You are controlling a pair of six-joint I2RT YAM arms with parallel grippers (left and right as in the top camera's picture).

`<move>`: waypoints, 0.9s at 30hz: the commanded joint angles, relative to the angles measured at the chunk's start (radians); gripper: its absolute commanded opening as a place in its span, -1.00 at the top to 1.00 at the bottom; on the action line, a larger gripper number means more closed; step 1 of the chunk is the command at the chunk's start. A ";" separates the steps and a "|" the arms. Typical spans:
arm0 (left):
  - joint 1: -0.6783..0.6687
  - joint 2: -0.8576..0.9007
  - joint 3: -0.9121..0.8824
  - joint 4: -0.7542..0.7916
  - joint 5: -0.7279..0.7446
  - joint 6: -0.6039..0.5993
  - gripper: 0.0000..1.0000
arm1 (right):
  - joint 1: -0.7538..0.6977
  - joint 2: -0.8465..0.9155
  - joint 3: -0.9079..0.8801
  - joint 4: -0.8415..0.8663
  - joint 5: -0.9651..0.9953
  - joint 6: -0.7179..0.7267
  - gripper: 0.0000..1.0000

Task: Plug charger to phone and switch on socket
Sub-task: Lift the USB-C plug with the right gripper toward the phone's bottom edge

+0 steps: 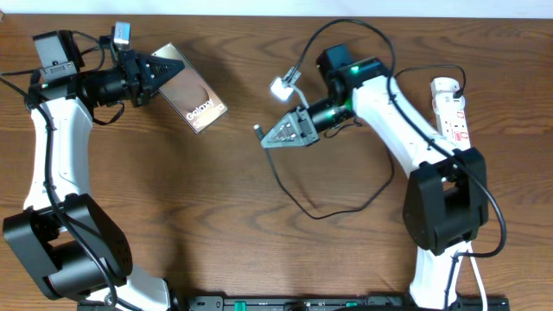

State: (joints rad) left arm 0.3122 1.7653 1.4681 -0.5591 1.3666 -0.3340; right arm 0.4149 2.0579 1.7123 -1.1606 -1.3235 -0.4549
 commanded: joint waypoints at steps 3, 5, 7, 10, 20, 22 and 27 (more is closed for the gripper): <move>-0.004 -0.018 0.019 0.035 0.162 0.053 0.86 | 0.078 0.000 0.000 0.051 -0.074 0.042 0.98; -0.004 -0.018 0.019 0.048 0.195 0.053 0.85 | 0.098 0.000 0.000 0.093 -0.074 0.085 0.98; -0.004 -0.018 0.019 0.047 0.205 0.053 0.85 | 0.116 0.000 0.000 0.137 -0.073 0.133 0.98; -0.004 -0.018 0.019 0.043 0.205 0.052 0.86 | 0.128 0.000 0.000 0.202 -0.069 0.206 0.98; -0.004 -0.018 0.019 0.021 0.205 0.048 0.86 | 0.129 0.000 0.000 0.312 -0.066 0.328 0.98; -0.004 -0.018 0.019 0.021 0.205 0.048 0.86 | 0.129 0.000 0.000 0.317 -0.066 0.328 0.98; -0.004 -0.018 0.019 0.016 0.190 0.050 0.86 | 0.131 0.000 0.000 0.358 -0.013 0.392 0.98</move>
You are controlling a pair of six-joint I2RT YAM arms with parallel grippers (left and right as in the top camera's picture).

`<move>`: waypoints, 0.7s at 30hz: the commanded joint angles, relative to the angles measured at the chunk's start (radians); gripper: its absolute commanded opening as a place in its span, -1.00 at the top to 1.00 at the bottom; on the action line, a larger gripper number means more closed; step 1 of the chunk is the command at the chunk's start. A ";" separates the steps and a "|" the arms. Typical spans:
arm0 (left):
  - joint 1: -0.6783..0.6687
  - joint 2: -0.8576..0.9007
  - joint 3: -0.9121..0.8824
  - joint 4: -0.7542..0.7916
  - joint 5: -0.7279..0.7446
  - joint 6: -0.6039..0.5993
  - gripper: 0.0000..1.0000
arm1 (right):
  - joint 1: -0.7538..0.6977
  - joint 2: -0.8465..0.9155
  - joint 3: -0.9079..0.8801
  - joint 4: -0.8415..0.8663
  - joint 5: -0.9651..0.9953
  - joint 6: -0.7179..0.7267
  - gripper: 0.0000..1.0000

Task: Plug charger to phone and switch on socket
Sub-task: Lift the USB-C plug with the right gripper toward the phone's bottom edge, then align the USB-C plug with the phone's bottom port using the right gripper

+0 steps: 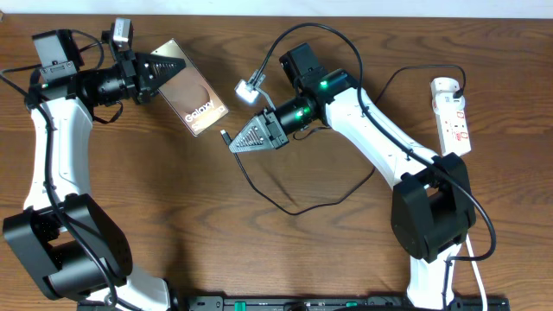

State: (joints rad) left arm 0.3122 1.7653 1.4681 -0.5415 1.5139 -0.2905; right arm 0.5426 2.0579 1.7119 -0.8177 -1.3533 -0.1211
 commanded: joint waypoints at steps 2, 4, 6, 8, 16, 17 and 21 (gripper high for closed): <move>-0.004 -0.018 0.019 -0.010 0.013 0.006 0.86 | 0.005 0.000 0.000 0.027 0.046 0.084 0.98; -0.004 -0.018 0.019 -0.030 -0.012 0.006 0.86 | 0.009 0.000 0.000 0.033 0.064 0.091 0.98; -0.008 -0.018 0.019 -0.042 -0.014 0.010 0.86 | 0.014 0.000 0.000 0.033 0.068 0.091 0.98; -0.013 -0.018 0.019 -0.041 -0.014 0.013 0.86 | 0.019 0.000 0.000 0.034 0.068 0.091 0.98; -0.019 -0.018 0.018 -0.041 0.000 0.091 0.86 | 0.037 0.000 0.000 0.028 0.068 0.092 0.98; -0.019 -0.018 0.018 -0.041 0.015 0.103 0.86 | 0.037 0.000 0.000 0.028 0.068 0.093 0.98; -0.014 -0.014 0.019 -0.037 0.048 0.118 0.86 | 0.038 0.000 0.000 0.021 0.068 0.100 0.98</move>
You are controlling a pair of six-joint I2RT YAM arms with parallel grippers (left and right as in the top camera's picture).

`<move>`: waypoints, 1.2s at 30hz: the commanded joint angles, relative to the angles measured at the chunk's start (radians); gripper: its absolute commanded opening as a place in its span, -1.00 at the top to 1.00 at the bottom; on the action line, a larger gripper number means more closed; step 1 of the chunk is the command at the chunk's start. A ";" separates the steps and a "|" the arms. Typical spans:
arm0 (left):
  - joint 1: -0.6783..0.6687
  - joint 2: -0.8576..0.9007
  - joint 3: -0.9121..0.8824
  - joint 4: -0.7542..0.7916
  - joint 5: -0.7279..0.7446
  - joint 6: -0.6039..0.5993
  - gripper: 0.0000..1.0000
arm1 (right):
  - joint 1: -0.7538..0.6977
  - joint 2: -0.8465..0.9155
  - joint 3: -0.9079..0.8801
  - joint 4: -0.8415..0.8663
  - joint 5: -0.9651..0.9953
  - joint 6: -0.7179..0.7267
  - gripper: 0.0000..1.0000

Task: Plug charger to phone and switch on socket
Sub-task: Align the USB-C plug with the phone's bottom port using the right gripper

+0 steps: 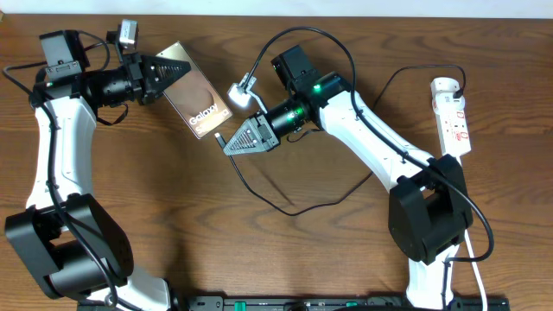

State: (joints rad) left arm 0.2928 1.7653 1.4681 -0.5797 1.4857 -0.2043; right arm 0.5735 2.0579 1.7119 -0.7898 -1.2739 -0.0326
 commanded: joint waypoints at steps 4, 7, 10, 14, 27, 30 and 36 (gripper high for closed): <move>0.007 -0.005 0.018 0.008 0.078 0.032 0.85 | 0.011 0.000 0.000 -0.024 -0.011 0.010 0.98; 0.007 0.002 0.019 0.009 0.088 0.032 0.85 | 0.011 0.000 0.000 -0.032 -0.011 0.010 0.98; 0.007 0.006 0.018 0.012 0.088 0.032 0.86 | 0.011 0.000 0.000 -0.032 -0.011 0.009 0.98; 0.007 0.010 0.019 0.013 0.088 0.032 0.86 | 0.008 0.000 0.000 -0.032 -0.011 -0.002 0.98; 0.007 0.012 0.019 0.012 0.088 0.032 0.86 | 0.005 -0.001 0.001 -0.030 0.063 -0.072 0.98; 0.007 0.012 0.019 0.012 0.088 0.032 0.86 | 0.001 -0.005 0.001 -0.030 0.062 -0.087 0.98; 0.007 0.012 0.018 0.012 0.087 0.032 0.85 | 0.000 -0.027 0.001 -0.030 0.040 -0.150 0.98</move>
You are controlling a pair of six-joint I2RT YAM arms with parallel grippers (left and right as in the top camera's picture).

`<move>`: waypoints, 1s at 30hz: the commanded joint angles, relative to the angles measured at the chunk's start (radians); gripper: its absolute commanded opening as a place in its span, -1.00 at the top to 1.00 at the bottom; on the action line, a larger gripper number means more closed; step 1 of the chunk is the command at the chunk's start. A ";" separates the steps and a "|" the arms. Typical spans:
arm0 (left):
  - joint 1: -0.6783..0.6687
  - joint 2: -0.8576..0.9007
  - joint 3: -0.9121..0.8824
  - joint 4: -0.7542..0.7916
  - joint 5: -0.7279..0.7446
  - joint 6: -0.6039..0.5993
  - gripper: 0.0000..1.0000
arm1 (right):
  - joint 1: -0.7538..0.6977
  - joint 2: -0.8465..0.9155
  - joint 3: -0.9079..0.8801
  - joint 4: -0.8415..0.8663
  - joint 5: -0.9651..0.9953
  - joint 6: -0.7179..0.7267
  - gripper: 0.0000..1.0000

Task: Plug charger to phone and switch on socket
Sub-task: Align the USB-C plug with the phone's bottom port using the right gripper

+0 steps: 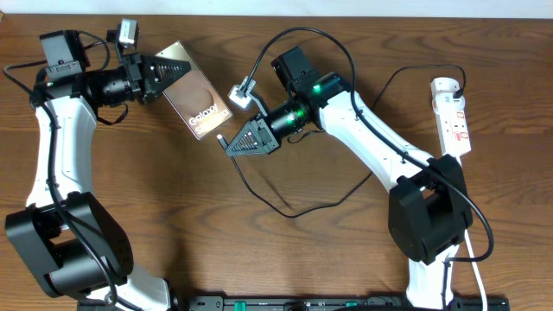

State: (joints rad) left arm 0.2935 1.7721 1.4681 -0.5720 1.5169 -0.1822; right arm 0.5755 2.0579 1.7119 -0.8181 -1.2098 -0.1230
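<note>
A gold phone (198,98) marked "Galaxy" lies face down on the wooden table at upper left. My left gripper (179,66) is shut on the phone's upper left end. My right gripper (228,144) is shut on the charger plug, whose tip sits right at the phone's lower right end. The black cable (285,203) loops across the table from the plug. The white socket strip (453,116) lies at the far right, its switch state unreadable.
A black cable runs from the socket strip (406,73) back over the right arm. The right arm base (429,220) stands at lower right and the left arm base (65,250) at lower left.
Almost nothing differs: my right gripper with the plug has shifted a few pixels to the right at the phone's end. My left gripper and the phone stay where they were.
My right gripper held the plug mid-table, well right of the phone, while the left held the phone's end. It then stood closer to the phone, then at its lower right end, where it stays now.
</note>
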 commanded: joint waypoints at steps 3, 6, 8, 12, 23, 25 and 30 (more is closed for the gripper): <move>0.006 0.005 0.019 0.005 0.056 0.010 0.86 | -0.006 -0.039 0.001 -0.002 -0.023 -0.069 0.98; 0.006 0.005 0.018 0.005 0.056 0.010 0.86 | -0.020 -0.047 0.001 -0.002 -0.024 -0.069 0.98; 0.006 0.005 0.019 0.004 0.056 0.010 0.86 | -0.031 -0.047 0.001 -0.002 -0.037 -0.069 0.98; 0.006 0.005 0.019 0.005 0.056 0.010 0.86 | -0.045 -0.047 0.001 0.000 -0.084 -0.069 0.98; 0.006 0.005 0.018 0.005 0.042 0.010 0.86 | -0.033 -0.047 0.001 0.019 -0.136 -0.069 0.98; 0.006 0.005 0.019 0.005 0.042 0.010 0.86 | -0.032 -0.047 0.001 0.020 -0.136 -0.069 0.98; 0.006 0.005 0.019 0.005 0.042 0.010 0.86 | -0.027 -0.047 0.001 0.023 -0.136 -0.068 0.98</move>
State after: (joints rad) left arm 0.2935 1.7721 1.4681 -0.5720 1.5166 -0.1822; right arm 0.5388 2.0449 1.7119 -0.7986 -1.3071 -0.1703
